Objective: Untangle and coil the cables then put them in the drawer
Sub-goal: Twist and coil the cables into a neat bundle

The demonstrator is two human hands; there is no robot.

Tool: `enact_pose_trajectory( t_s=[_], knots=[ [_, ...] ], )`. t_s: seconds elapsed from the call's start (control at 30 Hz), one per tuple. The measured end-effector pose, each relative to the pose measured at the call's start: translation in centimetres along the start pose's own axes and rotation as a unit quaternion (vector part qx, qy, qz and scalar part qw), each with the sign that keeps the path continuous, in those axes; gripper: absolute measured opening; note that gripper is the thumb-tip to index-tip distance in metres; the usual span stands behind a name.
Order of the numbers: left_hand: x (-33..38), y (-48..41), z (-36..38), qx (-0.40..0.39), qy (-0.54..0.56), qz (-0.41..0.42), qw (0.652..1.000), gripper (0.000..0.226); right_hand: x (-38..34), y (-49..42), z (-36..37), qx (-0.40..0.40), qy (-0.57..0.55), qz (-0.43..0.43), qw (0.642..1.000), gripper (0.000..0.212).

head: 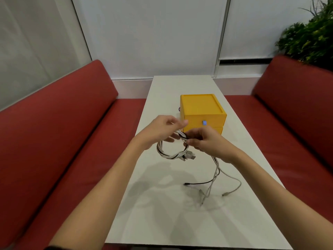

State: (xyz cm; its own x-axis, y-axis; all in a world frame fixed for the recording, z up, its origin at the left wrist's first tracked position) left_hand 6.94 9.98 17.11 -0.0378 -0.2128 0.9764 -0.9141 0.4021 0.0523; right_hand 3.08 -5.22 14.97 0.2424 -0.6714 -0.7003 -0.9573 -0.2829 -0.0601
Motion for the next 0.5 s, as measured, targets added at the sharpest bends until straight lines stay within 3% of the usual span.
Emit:
enact_pose_trajectory(
  t_s=[0.1, 0.37, 0.5],
  knots=[
    [0.2, -0.2, 0.4, -0.025, -0.094, 0.011, 0.995, 0.029, -0.5, 0.0, -0.8, 0.005, -0.014, -0.002, 1.000, 0.014],
    [-1.3, -0.4, -2.1, 0.016, 0.130, -0.031, 0.991, 0.029, 1.2, 1.2, -2.9, -0.028, 0.014, -0.019, 0.999, 0.020],
    [-1.2, -0.2, -2.0, 0.007, 0.157, -0.026, 0.987, 0.027, 2.0, 1.0, -2.4, -0.044, 0.032, -0.030, 0.998, 0.023]
  ],
)
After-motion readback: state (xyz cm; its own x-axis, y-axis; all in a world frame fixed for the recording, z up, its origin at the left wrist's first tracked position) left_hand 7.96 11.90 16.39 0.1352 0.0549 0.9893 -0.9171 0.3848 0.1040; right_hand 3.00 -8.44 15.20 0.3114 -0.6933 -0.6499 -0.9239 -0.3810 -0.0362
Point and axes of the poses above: each hand's wrist, its own y-axis away from the middle knuckle, its own z-axis out of the palm, x = y × z, the point moved 4 cm from there along -y, towards the middle knuckle, and after that the axes turned 12 degrees about y, right-handed, at the moved point
